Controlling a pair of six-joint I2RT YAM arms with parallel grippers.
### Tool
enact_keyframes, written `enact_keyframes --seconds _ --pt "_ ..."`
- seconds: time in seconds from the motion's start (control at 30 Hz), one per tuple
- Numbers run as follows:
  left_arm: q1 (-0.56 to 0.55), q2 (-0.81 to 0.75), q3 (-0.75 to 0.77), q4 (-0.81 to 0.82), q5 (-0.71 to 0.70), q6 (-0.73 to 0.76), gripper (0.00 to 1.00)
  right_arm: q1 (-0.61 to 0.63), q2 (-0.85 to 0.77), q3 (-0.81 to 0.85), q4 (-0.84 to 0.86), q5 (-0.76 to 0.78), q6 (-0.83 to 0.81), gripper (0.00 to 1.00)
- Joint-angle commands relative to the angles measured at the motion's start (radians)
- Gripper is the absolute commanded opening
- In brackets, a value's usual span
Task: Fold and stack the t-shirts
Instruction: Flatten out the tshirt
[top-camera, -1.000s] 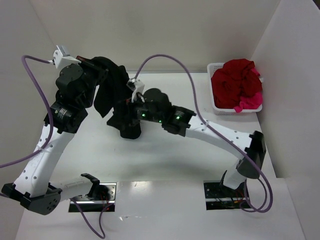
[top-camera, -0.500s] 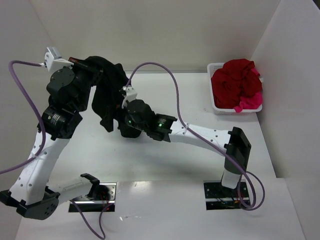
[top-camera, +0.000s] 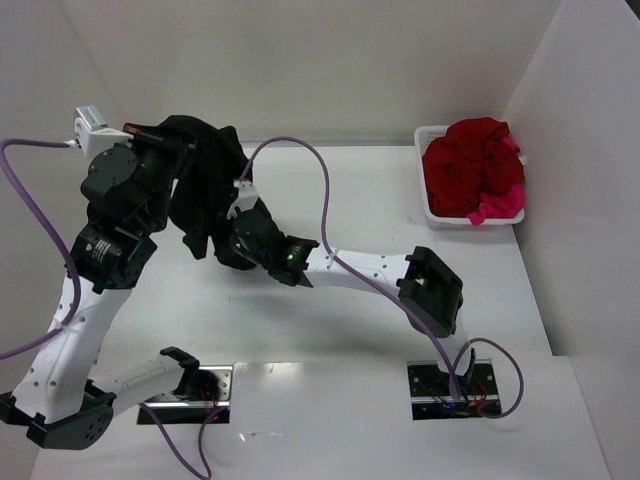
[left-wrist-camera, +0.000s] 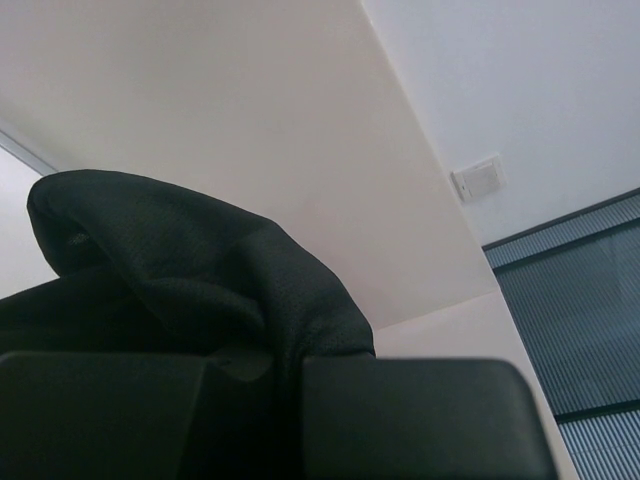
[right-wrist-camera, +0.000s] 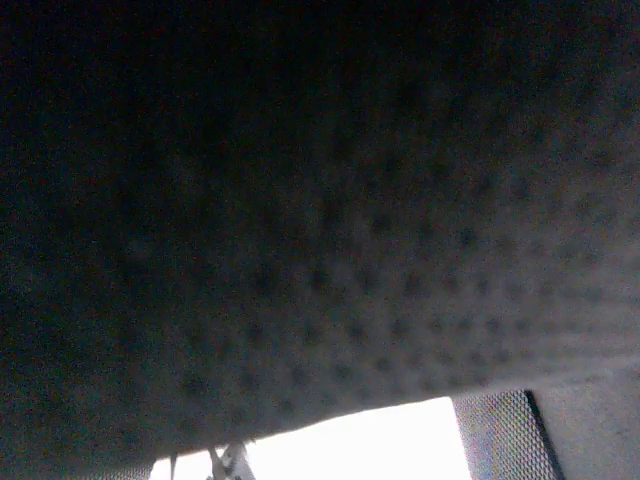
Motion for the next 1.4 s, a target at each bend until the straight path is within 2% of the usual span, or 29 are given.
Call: enact_keyframes --seconds 0.0,0.3,0.47,0.53,0.57,0.6,0.77,0.87,0.9,0.93,1.0,1.03,1.07,1.2,1.23,1.33,1.37 --pt "-0.002 -0.036 0.006 0.066 -0.042 -0.023 0.00 0.015 -0.011 0.066 0.173 0.052 0.026 1.00" --pt "-0.002 -0.057 -0.014 0.066 -0.063 -0.062 0.00 0.015 -0.057 0.033 0.309 0.075 0.076 0.96" --pt "-0.002 -0.068 -0.023 0.066 -0.063 -0.096 0.00 0.015 0.011 0.147 0.264 -0.006 0.115 0.82" --pt "-0.002 -0.080 -0.034 0.066 -0.074 -0.105 0.00 0.015 0.049 0.183 0.205 -0.017 0.124 0.80" --pt "-0.002 -0.080 -0.046 0.066 -0.074 -0.115 0.00 0.015 0.049 0.183 0.204 -0.017 0.133 0.73" --pt "-0.002 -0.089 -0.046 0.066 -0.074 -0.115 0.00 0.015 0.058 0.183 0.204 -0.017 0.133 0.71" --pt "-0.002 -0.089 -0.046 0.075 -0.085 -0.115 0.00 0.024 0.077 0.194 0.204 -0.044 0.155 0.71" --pt "-0.002 -0.089 -0.046 0.075 -0.085 -0.115 0.00 0.033 0.106 0.234 0.171 -0.055 0.144 0.51" --pt "-0.002 -0.089 -0.046 0.075 -0.094 -0.115 0.00 0.033 0.106 0.244 0.148 -0.055 0.144 0.42" --pt "-0.002 -0.089 -0.055 0.075 -0.105 -0.115 0.00 0.033 0.106 0.244 0.147 -0.043 0.144 0.26" --pt "-0.002 -0.100 -0.064 0.075 -0.117 -0.115 0.00 0.033 0.080 0.234 0.111 -0.024 0.144 0.15" --pt "-0.002 -0.100 -0.065 0.086 -0.128 -0.106 0.00 0.033 0.066 0.219 0.102 0.011 0.144 0.04" --pt "-0.002 -0.100 -0.074 0.086 -0.128 -0.105 0.00 0.033 0.032 0.188 0.101 0.034 0.144 0.00" --pt "-0.002 -0.100 -0.074 0.086 -0.128 -0.115 0.00 0.033 -0.041 0.142 0.114 0.071 0.107 0.00" --pt "-0.002 -0.100 -0.084 0.086 -0.128 -0.115 0.01 0.033 -0.054 0.142 0.073 0.071 0.093 0.00" --pt "-0.002 -0.118 -0.120 0.112 -0.158 -0.086 0.19 0.033 -0.149 0.125 -0.053 0.124 0.057 0.00" --pt "-0.002 -0.119 -0.120 0.121 -0.184 -0.069 0.23 0.033 -0.185 0.107 -0.076 0.143 0.037 0.00"
